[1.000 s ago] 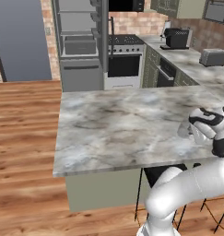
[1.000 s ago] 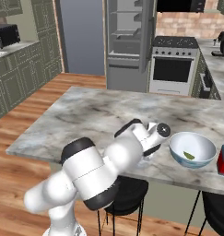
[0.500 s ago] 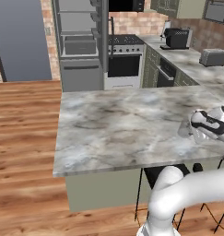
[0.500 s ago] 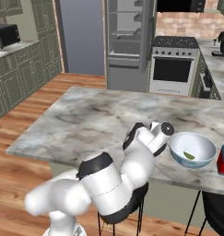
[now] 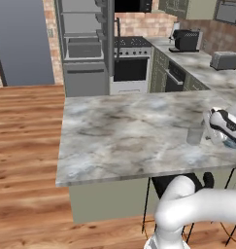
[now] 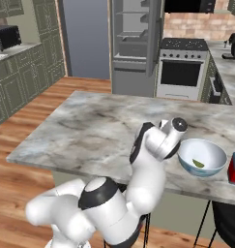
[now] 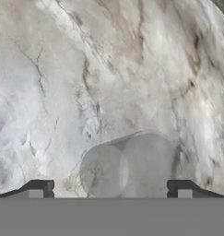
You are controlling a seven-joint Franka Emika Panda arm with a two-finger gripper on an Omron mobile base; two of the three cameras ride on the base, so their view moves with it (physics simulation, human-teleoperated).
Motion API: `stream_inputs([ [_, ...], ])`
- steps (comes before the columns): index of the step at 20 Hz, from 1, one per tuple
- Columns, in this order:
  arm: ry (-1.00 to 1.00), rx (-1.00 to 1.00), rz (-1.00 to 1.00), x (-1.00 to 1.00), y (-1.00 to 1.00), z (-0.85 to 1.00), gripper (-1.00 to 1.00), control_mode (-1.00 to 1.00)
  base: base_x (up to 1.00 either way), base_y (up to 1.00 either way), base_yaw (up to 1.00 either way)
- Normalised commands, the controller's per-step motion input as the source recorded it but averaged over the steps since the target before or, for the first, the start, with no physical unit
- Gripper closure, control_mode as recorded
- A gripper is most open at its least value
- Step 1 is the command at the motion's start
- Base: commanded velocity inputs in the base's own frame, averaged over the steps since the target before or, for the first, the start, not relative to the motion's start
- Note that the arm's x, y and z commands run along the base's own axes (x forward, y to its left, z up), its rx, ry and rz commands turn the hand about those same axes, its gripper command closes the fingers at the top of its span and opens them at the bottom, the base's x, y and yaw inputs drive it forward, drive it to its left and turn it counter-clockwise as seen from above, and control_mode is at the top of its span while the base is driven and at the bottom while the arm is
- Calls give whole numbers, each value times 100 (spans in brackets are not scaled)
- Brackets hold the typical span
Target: There is a bowl on the dining counter. Grab a lemon wedge from the fridge and place it in the bowl. Then get the liquor bottle and glass cup from the cabinet and place them next to the bowl.
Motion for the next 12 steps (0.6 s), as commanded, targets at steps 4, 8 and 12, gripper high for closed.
stream_inputs([
  [4, 0, 0, 0, -48, 0, 66, -100, -100, 0, 0, 0],
  [8, 3, 0, 0, -76, 19, 52, -100, -100, 0, 0, 0],
  [12, 12, 0, 0, -82, 42, 36, -100, -100, 0, 0, 0],
])
